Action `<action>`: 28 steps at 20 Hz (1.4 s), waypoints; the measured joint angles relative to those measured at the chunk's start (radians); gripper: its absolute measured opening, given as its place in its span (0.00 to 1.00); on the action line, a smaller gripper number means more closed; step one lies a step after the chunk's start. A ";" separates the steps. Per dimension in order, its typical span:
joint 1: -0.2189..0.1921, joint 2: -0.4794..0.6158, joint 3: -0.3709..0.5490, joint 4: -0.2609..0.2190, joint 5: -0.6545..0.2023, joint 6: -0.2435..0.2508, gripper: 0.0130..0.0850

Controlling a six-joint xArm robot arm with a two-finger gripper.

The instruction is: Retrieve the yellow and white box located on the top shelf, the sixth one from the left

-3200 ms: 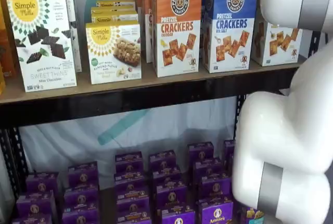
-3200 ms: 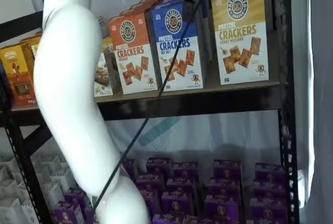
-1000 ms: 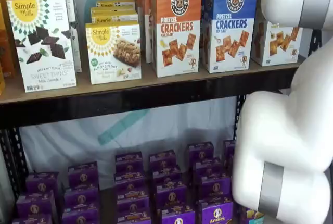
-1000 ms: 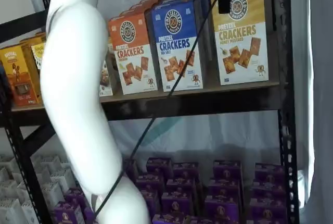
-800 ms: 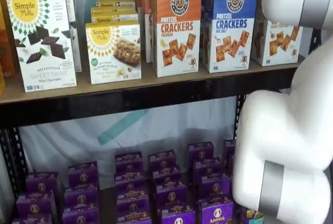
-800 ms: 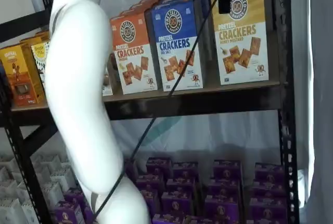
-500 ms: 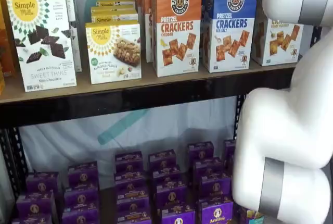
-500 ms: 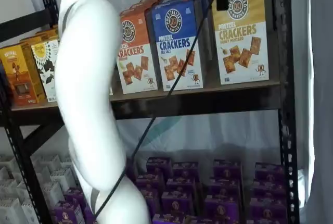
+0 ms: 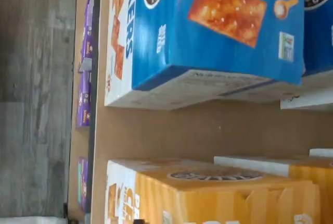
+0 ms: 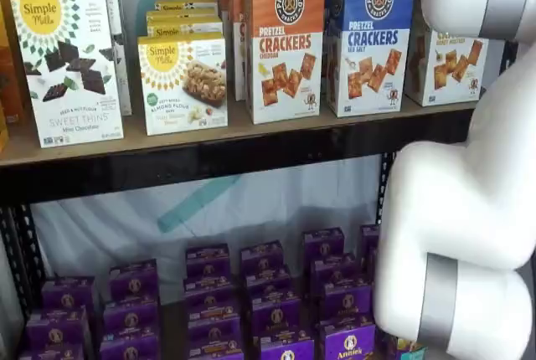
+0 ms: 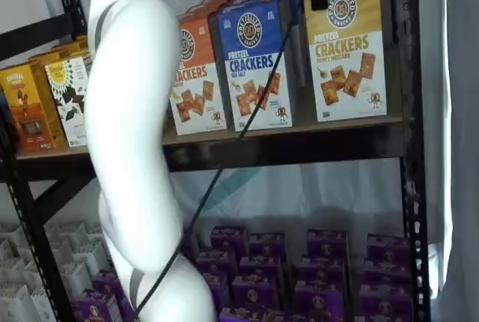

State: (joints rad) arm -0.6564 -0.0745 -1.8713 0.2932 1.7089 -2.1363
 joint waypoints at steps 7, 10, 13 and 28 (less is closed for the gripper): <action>0.031 -0.002 0.003 -0.079 0.003 0.001 1.00; 0.044 0.015 -0.026 -0.111 0.039 0.007 1.00; 0.058 0.017 -0.031 -0.140 0.052 0.013 1.00; 0.082 0.033 -0.055 -0.192 0.102 0.023 0.94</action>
State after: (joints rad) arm -0.5741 -0.0415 -1.9262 0.1007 1.8105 -2.1130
